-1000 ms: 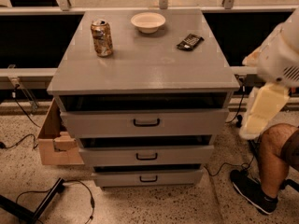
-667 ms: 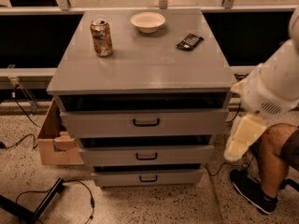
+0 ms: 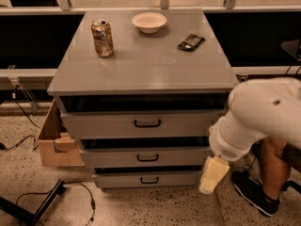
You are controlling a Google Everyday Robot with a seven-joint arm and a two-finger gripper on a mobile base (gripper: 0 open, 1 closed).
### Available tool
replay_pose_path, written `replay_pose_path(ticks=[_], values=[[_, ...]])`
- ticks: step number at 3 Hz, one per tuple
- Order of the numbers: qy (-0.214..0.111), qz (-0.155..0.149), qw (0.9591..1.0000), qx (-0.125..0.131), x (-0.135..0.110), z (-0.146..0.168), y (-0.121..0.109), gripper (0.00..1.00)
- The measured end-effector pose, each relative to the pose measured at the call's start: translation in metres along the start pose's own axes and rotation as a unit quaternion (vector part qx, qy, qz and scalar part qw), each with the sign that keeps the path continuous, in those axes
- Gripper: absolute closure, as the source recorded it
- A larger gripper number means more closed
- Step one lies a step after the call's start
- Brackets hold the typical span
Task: Open bottom drawer
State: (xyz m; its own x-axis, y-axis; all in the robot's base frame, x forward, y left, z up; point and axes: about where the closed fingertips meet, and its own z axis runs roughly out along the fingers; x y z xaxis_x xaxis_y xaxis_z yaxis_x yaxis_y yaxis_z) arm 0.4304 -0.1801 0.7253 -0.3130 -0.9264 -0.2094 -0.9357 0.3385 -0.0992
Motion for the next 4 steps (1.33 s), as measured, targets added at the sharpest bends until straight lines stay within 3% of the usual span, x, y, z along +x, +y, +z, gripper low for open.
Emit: replay_pose_path(ticks=[2,3,4], values=[[0.034,0.005,0.9994,-0.007,0.002,0.110,0.026,0.00],[0.041,0.029,0.9988,-0.003,0.004,0.118,0.028,0.00],[0.040,0.027,0.9988,-0.003,0.004,0.116,0.028,0.00]])
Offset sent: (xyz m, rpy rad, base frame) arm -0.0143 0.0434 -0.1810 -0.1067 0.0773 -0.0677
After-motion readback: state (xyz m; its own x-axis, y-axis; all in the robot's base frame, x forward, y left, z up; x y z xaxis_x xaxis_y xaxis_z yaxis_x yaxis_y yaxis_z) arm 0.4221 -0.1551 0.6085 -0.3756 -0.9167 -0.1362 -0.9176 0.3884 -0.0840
